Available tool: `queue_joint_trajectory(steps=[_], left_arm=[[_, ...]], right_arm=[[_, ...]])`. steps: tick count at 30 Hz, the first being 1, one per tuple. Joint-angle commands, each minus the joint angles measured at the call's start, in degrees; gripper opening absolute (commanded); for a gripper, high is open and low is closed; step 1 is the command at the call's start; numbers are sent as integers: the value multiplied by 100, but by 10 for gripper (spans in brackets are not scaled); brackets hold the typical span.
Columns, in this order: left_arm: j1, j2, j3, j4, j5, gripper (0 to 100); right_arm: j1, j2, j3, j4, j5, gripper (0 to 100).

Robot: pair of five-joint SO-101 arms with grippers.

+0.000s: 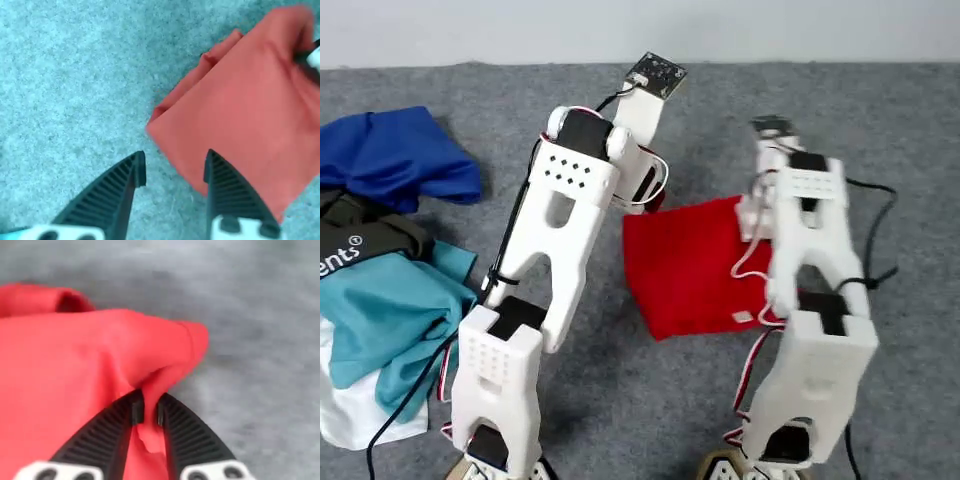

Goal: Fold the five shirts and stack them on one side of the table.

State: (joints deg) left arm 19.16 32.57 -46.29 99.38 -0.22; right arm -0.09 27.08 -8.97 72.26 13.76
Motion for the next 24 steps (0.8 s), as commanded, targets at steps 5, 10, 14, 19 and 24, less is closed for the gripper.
queue_joint_trajectory(steps=[5, 10, 14, 19, 24], left_arm=[[545, 563, 224, 70, 0, 190], [721, 1178, 198, 62, 0, 189], [695, 1644, 207, 62, 0, 188], [686, 1943, 198, 62, 0, 188], [677, 1916, 84, 88, 0, 188]], right_arm=[[-884, -119, -220, 154, 97, 34], [-593, -127, -598, 813, 211, 188], [-567, -127, -1556, 1824, 360, 206], [-567, -13, -1881, 2149, 404, 207], [-576, 646, -1864, 1903, 369, 206]])
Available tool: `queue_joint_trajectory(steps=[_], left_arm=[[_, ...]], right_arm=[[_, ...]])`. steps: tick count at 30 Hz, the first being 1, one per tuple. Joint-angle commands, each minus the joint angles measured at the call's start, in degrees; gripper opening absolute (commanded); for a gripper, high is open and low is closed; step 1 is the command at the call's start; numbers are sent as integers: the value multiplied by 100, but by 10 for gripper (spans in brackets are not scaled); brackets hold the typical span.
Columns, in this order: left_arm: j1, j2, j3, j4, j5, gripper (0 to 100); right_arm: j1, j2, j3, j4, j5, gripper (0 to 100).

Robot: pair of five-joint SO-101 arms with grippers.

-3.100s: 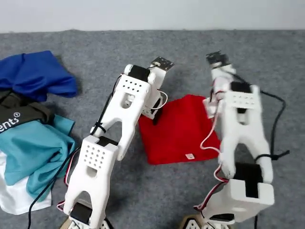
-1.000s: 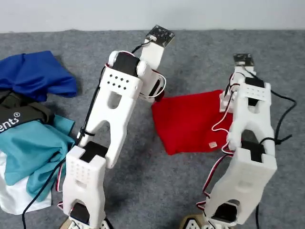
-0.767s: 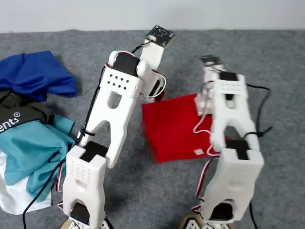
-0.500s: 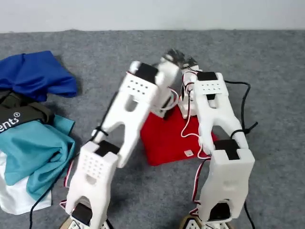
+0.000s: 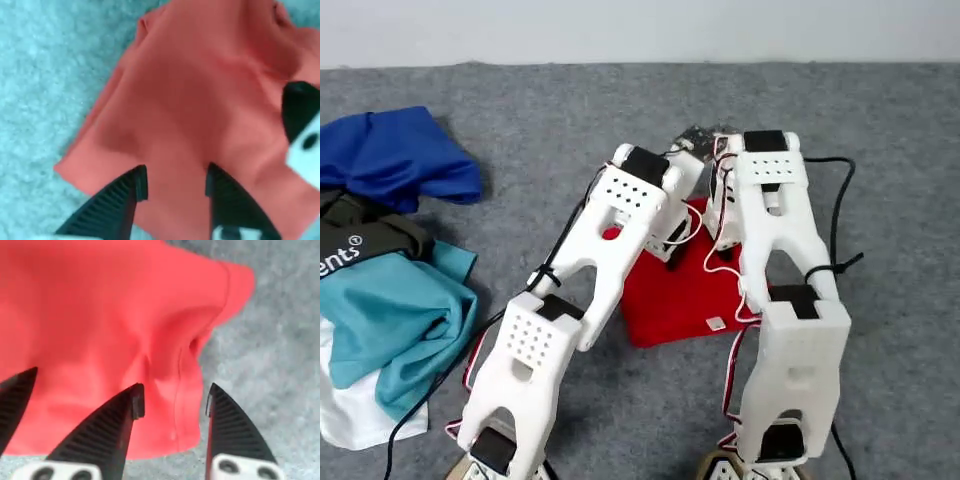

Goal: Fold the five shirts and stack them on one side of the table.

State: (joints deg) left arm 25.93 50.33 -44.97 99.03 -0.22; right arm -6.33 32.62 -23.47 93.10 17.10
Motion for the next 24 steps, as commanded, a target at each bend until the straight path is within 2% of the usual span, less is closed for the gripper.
queue_joint_trajectory(steps=[1, 9, 15, 24], left_arm=[[-18, 141, -127, 132, 0, 188], [-536, 132, -1033, 149, 9, 188], [-633, 132, -1253, 149, 9, 188], [-747, 132, -1490, 158, 0, 188]], right_arm=[[57, 286, -413, -224, 35, 206], [-259, 1455, -440, -382, 70, 197], [-295, 1675, -448, -558, 88, 1], [-198, 1640, -624, -541, 360, 9]])
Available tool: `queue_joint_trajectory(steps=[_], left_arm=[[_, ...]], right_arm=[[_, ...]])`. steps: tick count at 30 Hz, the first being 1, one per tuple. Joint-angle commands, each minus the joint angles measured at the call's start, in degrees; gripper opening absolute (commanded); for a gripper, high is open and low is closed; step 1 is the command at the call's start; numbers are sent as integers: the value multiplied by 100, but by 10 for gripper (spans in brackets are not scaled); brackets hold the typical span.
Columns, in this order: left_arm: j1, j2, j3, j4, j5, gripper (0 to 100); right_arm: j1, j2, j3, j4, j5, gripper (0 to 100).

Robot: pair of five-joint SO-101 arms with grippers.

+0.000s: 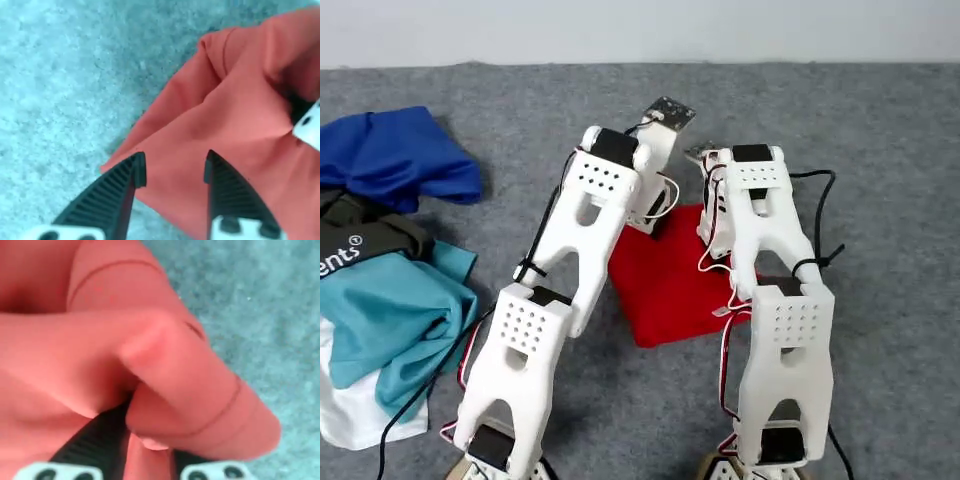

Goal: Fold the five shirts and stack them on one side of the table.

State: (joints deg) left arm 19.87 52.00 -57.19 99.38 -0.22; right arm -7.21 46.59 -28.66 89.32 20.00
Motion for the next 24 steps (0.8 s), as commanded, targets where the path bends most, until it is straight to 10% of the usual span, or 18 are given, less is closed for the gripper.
queue_joint_trajectory(steps=[1, 24], left_arm=[[-237, -35, -330, 123, 0, 188], [-932, -35, -716, 123, 9, 188]], right_arm=[[-40, 198, -220, -154, 62, 9], [3407, 13, -1662, -963, -3156, 9]])
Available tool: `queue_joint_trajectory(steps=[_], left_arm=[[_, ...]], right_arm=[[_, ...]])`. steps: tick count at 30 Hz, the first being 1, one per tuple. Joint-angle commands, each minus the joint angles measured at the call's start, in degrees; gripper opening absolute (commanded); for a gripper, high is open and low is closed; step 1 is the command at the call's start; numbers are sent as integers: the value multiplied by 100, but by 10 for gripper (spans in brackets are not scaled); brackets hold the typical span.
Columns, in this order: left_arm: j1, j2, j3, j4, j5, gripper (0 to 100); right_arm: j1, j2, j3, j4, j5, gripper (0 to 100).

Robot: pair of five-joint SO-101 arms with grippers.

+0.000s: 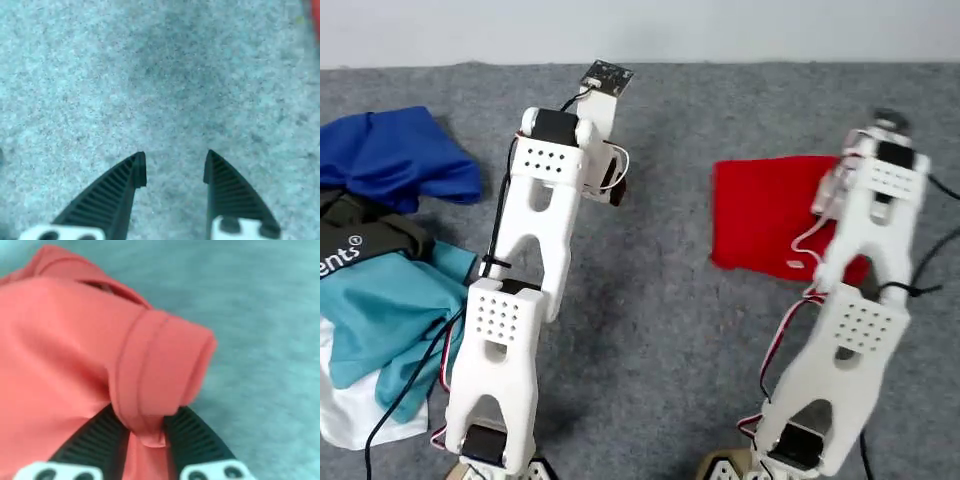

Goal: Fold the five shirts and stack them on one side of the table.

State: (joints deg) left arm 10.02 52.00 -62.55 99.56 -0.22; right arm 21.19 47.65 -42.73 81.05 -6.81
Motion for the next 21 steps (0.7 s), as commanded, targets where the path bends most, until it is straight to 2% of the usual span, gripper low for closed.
queue_joint_trajectory(steps=[1, 8, 15, 17, 21], left_arm=[[53, -35, -180, 105, 9, 188], [53, -26, -171, 105, 9, 188], [53, -26, -171, 105, 9, 188], [53, -26, -171, 105, 9, 188], [53, -26, -171, 105, 9, 188]], right_arm=[[769, -84, -255, -154, -624, 9], [2281, -92, -255, 31, -1468, 9], [2633, -110, -246, 576, -1811, 12], [2598, -145, -281, 637, -1442, 24], [2545, -215, -791, 1165, -387, 143]])
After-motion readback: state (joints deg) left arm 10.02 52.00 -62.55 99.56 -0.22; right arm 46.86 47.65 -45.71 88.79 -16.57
